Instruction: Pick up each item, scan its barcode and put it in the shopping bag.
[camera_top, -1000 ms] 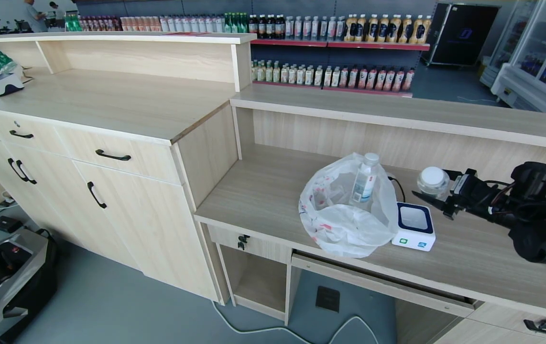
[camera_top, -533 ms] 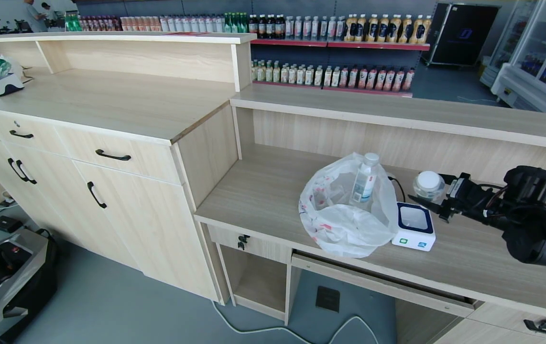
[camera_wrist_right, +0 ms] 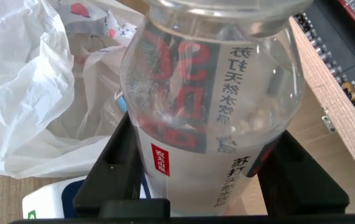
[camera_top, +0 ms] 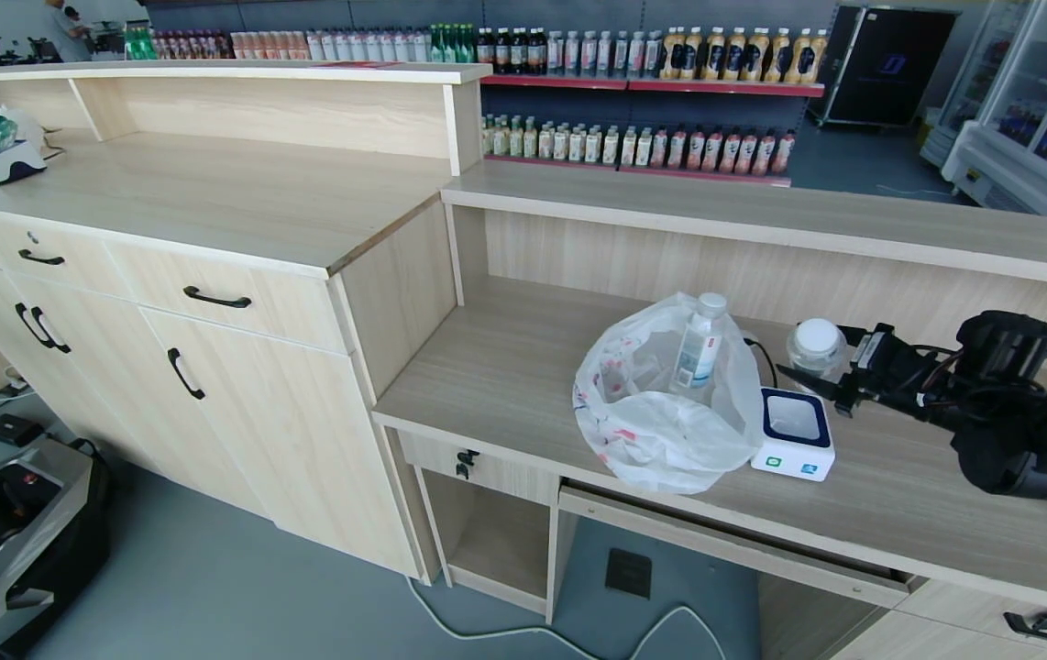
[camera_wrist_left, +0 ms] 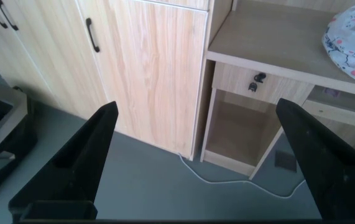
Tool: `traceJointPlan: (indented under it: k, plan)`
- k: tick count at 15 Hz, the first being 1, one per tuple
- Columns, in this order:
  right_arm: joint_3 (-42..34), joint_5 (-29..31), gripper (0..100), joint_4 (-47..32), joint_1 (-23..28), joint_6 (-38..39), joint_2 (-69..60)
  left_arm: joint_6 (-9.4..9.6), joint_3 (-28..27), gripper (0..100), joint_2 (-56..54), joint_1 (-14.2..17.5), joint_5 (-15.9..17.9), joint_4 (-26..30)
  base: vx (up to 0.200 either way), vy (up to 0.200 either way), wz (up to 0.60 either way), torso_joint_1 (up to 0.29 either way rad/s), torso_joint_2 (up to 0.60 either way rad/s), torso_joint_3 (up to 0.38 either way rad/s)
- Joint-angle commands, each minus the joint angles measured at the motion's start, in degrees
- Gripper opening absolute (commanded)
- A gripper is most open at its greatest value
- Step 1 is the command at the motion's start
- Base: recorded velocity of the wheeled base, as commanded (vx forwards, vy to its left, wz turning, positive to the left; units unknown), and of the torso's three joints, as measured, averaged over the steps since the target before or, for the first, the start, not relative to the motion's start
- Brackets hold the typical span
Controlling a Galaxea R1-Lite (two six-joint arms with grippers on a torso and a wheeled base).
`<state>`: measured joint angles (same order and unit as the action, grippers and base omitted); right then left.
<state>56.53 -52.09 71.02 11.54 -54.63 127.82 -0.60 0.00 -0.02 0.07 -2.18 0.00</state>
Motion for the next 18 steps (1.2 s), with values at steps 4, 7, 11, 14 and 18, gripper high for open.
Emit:
traceJointPlan:
  k: [4,7,11,14,18]
  plan:
    - [0.6,0.0,0,0.0,-0.7,0.0,0.8,-0.02,0.0,100,0.0,0.0,0.0,0.0,0.000,0.000,0.00,0.000,0.00,0.000]
    - [1.4,0.0,0,0.0,-1.0,0.0,1.4,-0.02,0.0,100,0.0,0.0,0.0,0.0,0.000,0.000,0.00,0.000,0.00,0.000]
    - [2.4,0.0,0,0.0,-1.1,0.1,2.2,-0.02,0.0,100,0.0,0.0,0.0,0.0,0.000,0.000,0.00,0.000,0.00,0.000]
    - [3.2,0.1,0,-0.1,-1.1,1.5,2.0,-0.02,0.0,100,0.0,0.0,0.0,0.0,0.000,0.000,0.00,0.000,0.00,0.000]
    - [2.2,10.4,0,-15.8,-5.7,27.5,-20.6,-0.02,0.0,100,0.0,0.0,0.0,0.0,0.000,0.000,0.00,0.000,0.00,0.000]
